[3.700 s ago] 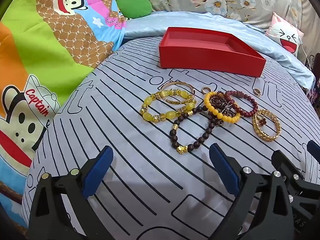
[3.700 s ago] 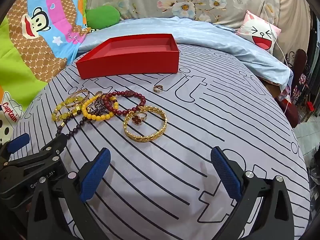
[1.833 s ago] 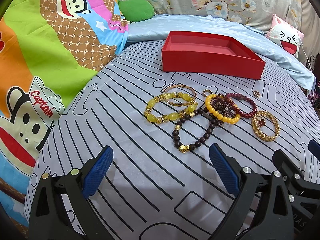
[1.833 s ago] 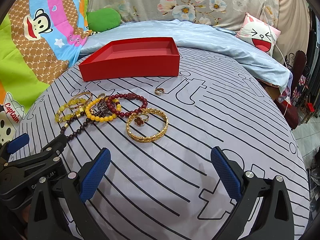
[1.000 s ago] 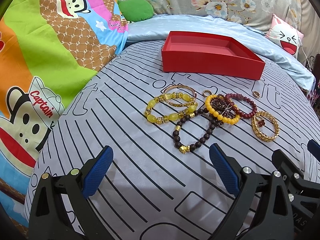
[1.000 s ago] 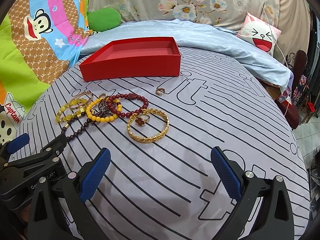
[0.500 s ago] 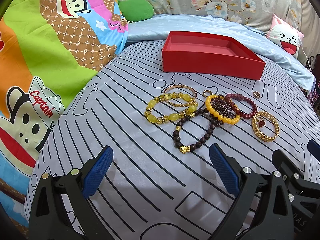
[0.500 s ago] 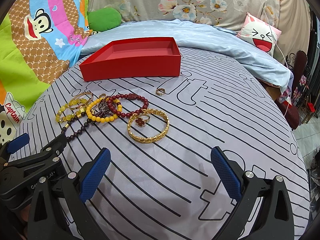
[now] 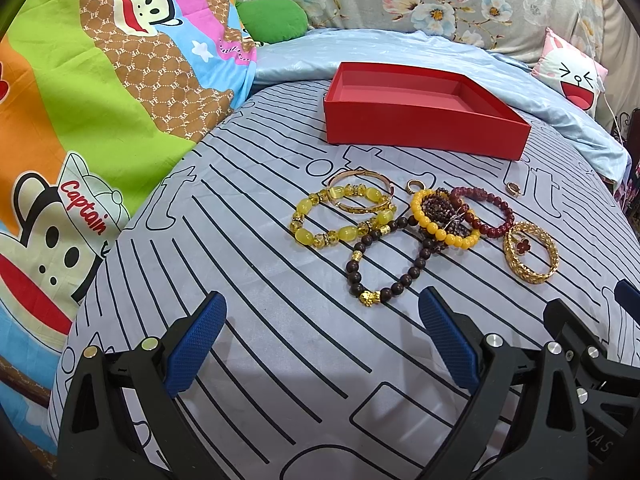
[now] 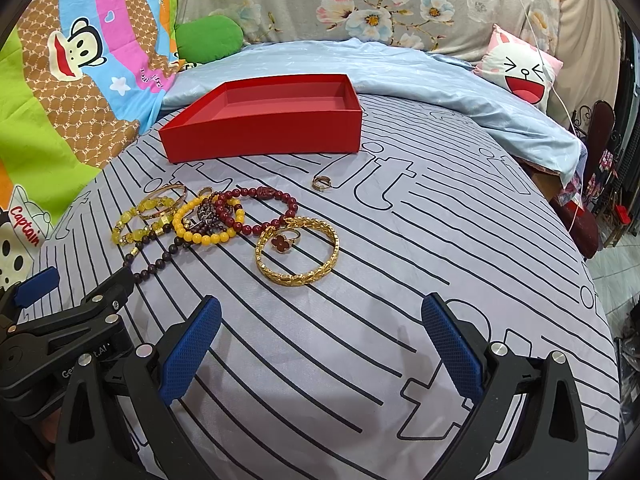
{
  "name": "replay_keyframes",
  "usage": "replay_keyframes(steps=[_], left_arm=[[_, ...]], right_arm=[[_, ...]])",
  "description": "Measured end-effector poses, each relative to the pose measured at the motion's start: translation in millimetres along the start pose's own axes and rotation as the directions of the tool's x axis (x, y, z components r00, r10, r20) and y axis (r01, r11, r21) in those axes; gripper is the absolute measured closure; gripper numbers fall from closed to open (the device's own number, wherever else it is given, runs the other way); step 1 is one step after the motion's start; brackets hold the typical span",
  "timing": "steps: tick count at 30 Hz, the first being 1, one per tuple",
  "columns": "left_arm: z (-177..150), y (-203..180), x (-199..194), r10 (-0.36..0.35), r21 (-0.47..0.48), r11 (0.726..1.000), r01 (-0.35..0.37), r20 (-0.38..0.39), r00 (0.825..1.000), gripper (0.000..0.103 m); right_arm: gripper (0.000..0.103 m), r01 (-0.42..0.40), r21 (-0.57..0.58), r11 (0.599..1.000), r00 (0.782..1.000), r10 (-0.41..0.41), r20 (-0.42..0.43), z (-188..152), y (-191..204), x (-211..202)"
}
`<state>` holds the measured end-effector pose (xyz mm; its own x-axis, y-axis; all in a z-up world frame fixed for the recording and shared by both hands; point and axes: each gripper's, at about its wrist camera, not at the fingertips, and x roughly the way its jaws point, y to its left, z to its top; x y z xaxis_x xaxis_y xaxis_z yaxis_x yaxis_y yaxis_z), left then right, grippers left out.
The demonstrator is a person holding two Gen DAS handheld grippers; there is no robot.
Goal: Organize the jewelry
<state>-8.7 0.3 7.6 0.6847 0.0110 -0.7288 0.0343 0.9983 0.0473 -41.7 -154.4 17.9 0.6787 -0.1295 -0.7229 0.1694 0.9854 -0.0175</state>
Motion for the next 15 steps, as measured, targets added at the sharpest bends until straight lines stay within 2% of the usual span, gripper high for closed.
replay_keyframes(steps=[5,10,15], left_arm=[[0.9,2.2,1.2,-0.018,-0.007,1.000,0.018,-0.004,1.000,0.010],[6.4,20.3,3.6,-0.035,-0.055,0.998,0.035,-0.005,0.999,0.010],[11.8,36.7,6.4,-0.017,-0.088,0.996,0.016,-0.010,1.000,0.010]], right_arm=[[0.006,-0.005,-0.006,1.000,1.000,0.005,-0.007,0.1,1.5,0.9],[0.006,-0.008,-0.003,1.000,1.000,0.008,-0.005,2.5,1.3,2.3],[0.006,-0.013,0.004,1.000,1.000,0.013,-0.020,8.0,-3.7,8.4]])
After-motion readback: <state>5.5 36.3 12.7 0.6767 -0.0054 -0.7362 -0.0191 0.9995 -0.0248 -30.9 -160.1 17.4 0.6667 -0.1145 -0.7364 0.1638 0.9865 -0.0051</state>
